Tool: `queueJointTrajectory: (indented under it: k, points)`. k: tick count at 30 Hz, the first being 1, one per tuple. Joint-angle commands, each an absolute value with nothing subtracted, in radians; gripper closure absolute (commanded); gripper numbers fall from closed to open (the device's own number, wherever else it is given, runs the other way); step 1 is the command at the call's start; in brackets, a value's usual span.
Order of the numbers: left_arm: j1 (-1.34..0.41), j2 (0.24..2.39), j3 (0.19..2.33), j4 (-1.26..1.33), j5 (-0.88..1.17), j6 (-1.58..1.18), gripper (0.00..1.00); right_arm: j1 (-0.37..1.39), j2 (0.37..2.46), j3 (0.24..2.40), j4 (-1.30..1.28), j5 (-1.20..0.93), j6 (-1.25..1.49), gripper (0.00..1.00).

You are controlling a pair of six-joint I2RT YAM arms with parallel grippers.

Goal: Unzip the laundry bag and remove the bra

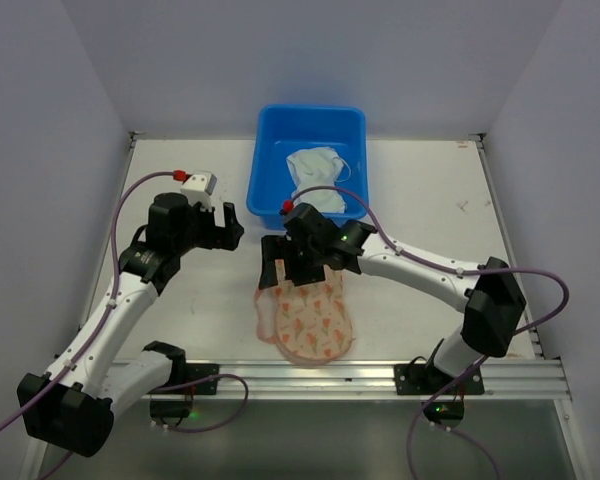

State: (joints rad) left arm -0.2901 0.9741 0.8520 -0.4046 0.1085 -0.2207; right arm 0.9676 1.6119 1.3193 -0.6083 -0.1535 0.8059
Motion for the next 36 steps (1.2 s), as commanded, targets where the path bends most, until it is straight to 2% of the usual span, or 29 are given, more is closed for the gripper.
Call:
queueJointTrajectory:
  k: [1,5,11,21,28,36]
  points:
    - [-0.284,0.957,0.836,-0.356,0.103,-0.204,0.0,0.954,1.54,1.365,-0.586,-0.164,0.759,0.03]
    - [-0.285,0.959,0.836,-0.354,0.097,-0.207,0.0,0.873,1.451,1.339,-0.606,-0.077,0.726,0.01]
    - [-0.285,0.957,0.842,-0.354,0.084,-0.215,0.0,0.632,1.226,1.243,-0.607,0.047,0.64,0.01]
    - [-0.284,0.933,0.903,-0.41,0.031,-0.238,0.0,0.068,0.965,1.184,-0.679,-0.035,0.526,0.01]
    - [-0.284,0.835,1.015,-0.512,-0.061,-0.268,0.0,0.032,0.798,1.187,-0.715,0.066,0.523,0.01]
    - [-0.284,0.715,1.19,-0.613,-0.282,-0.268,0.0,0.034,0.568,1.279,-0.782,0.127,0.421,0.01]
